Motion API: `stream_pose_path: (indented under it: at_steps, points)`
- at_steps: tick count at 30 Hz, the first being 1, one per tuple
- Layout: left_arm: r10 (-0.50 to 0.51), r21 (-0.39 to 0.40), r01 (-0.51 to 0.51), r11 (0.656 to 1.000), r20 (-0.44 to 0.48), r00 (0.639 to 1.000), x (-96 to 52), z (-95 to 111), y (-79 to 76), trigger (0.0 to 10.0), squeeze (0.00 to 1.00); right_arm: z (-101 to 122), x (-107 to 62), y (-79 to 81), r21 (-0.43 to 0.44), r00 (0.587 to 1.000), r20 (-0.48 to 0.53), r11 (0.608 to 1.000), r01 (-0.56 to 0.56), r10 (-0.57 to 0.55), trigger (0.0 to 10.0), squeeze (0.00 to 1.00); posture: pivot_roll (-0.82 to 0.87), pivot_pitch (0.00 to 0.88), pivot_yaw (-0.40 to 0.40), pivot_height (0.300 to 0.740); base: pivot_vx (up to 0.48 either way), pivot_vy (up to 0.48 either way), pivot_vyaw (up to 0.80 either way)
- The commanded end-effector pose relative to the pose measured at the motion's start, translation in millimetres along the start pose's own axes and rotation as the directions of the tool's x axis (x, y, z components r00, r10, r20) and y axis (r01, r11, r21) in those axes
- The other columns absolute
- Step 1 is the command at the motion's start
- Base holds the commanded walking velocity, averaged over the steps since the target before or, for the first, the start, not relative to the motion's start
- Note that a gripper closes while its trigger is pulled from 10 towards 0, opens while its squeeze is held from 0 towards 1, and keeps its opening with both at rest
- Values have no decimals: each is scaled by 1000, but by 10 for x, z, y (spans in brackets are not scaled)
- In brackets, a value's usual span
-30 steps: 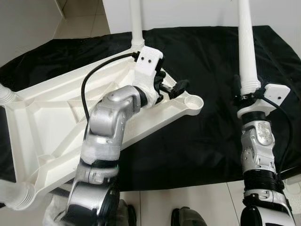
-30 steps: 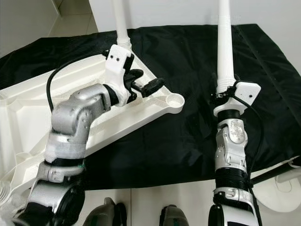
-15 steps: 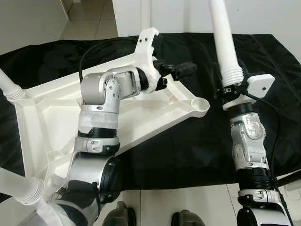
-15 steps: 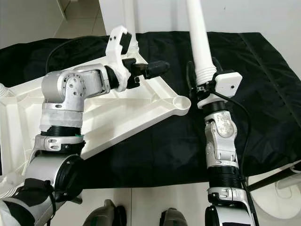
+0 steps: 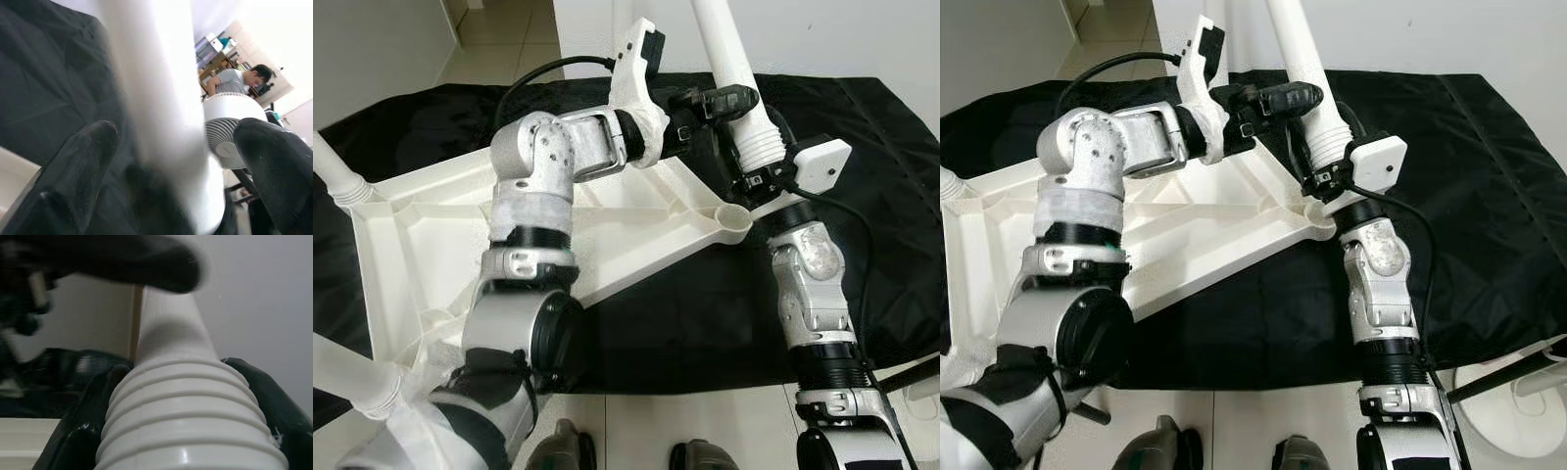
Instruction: Building children table
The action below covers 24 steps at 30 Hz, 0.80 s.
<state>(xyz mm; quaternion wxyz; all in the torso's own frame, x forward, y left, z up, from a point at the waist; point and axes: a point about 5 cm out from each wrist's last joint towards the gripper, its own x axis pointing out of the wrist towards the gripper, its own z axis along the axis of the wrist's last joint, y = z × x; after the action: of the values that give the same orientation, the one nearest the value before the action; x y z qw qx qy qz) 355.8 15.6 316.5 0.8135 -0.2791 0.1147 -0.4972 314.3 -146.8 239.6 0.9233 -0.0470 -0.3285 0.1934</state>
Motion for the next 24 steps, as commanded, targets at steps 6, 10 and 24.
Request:
stream_pose_path:
  at_steps: [6,10,24]
  points:
    - [-16,-21,16,1000,11,1000,63,94,-32,10000,0,17,-17,166,-7,996,3,996,-86,86,10000,0,-127,0,61,740,0,0,0]
    - [-5,-30,5,1000,19,1000,74,147,-18,10000,0,10,-37,218,-3,994,1,994,-107,107,10000,0,-130,0,64,740,0,0,0]
    - [191,-45,-188,981,73,979,-183,545,296,10000,0,27,-264,368,22,985,-35,985,-169,170,10000,0,-124,21,78,740,0,0,0]
